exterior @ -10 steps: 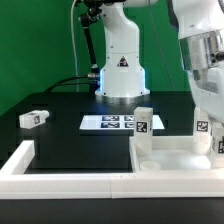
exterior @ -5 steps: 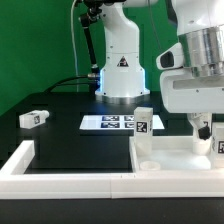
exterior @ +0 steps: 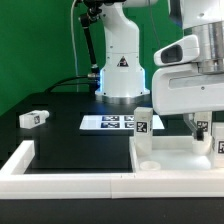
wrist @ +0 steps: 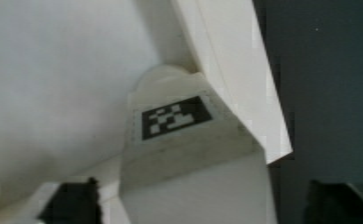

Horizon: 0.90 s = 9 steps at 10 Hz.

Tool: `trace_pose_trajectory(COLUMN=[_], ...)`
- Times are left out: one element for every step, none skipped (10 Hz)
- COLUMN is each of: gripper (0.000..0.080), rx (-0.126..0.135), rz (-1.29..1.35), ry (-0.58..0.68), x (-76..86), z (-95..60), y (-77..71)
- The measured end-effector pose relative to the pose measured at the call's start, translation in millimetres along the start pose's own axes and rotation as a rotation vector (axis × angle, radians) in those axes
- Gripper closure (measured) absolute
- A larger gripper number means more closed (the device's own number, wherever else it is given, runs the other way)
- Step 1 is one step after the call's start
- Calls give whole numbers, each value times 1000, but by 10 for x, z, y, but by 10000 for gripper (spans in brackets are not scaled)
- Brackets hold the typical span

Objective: Assemble square table

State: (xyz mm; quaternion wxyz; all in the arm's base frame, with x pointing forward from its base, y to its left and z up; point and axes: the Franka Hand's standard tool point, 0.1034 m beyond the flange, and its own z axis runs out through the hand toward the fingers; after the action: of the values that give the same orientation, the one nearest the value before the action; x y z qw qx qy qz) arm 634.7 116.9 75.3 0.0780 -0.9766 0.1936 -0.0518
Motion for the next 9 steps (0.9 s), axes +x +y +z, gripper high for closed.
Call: trace_pose_trajectory(gripper=[354,354,495,495,495,495,495,495,495], rx=[0,0,-3,-4,-8,-14,-1,21,39], rz=[11,92,158,203,334,474,634,862,1009], ry=[0,-1,1,1,1,4,0,-13,-29], x=[-1,0,13,14,14,19,25,6,3], z=[2,3,3,5,10,11,11,8,9], y=[1,6,35,45,58,78,103,132,143])
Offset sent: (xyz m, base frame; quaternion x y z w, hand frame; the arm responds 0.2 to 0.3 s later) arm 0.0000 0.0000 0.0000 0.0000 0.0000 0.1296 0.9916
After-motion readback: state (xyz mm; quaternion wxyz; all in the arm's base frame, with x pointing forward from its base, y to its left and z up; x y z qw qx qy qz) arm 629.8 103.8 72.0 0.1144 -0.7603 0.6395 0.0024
